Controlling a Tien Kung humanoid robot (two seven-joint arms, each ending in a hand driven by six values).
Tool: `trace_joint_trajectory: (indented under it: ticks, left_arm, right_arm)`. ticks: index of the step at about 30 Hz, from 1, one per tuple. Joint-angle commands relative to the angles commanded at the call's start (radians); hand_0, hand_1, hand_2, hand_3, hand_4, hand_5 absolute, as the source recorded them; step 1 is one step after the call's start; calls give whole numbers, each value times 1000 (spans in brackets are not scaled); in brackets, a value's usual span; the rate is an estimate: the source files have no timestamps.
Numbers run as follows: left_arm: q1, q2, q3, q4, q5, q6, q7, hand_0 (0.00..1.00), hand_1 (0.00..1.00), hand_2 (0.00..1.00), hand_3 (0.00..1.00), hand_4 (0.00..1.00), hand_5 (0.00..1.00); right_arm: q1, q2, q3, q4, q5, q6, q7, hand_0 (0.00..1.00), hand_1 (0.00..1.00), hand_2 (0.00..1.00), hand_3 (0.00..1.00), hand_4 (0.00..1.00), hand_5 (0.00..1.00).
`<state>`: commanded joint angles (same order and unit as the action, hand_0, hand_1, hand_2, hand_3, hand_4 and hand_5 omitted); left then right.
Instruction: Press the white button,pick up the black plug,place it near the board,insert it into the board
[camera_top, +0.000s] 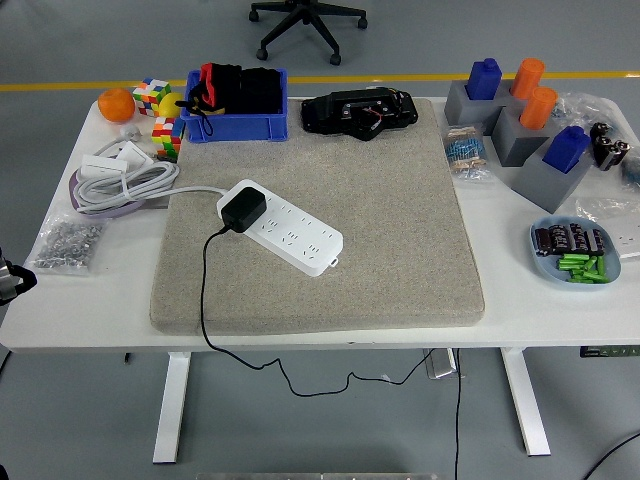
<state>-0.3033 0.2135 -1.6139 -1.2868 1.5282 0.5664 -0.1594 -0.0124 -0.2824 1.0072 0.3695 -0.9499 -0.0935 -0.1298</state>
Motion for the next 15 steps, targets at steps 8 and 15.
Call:
trace_joint_trajectory:
  ticks: [8, 15]
  left_arm:
    - [-2, 0, 0, -7, -8, -1, -14, 998, 998, 998, 797, 844, 613]
    - [2, -4, 1, -9, -23, -2, -23, 998, 998, 998, 788, 845, 611]
  right_arm:
    - [1, -1, 2, 0, 0, 0, 0, 577, 534, 547, 510, 643, 382]
    - [-1, 1, 2, 0, -1, 0, 0, 574, 534, 547, 510, 643, 382]
